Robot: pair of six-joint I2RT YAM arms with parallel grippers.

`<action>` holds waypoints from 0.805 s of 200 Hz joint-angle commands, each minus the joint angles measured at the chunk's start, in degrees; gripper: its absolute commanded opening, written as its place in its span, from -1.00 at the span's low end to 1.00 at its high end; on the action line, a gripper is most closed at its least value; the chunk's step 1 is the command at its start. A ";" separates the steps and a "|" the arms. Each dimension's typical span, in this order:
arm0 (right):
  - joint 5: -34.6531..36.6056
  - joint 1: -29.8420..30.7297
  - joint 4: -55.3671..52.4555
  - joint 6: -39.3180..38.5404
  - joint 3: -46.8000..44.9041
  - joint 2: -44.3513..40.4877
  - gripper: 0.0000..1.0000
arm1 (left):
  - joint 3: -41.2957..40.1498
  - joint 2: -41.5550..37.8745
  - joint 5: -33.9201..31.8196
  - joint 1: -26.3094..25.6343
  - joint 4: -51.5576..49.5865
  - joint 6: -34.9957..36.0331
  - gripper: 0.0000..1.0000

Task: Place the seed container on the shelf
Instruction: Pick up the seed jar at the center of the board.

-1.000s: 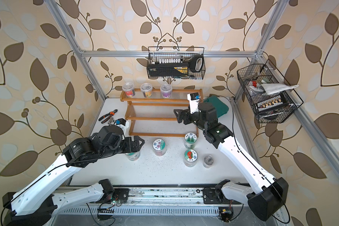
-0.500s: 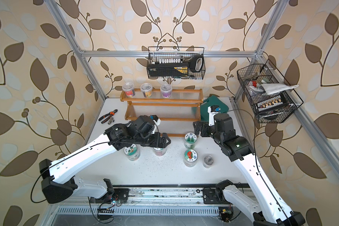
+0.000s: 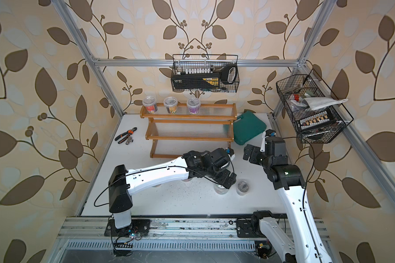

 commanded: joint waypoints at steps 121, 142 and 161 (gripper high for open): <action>-4.87 -4.17 0.15 -0.77 -2.31 0.75 0.97 | 10.81 14.37 -0.09 -1.95 7.20 21.87 0.97; -5.14 -4.49 0.18 -0.55 -2.28 0.89 0.98 | 11.12 15.67 0.66 -2.05 7.81 22.52 0.97; -4.81 -4.96 0.13 -0.47 -2.23 0.69 0.98 | 11.11 16.65 1.46 -2.23 8.63 23.01 0.97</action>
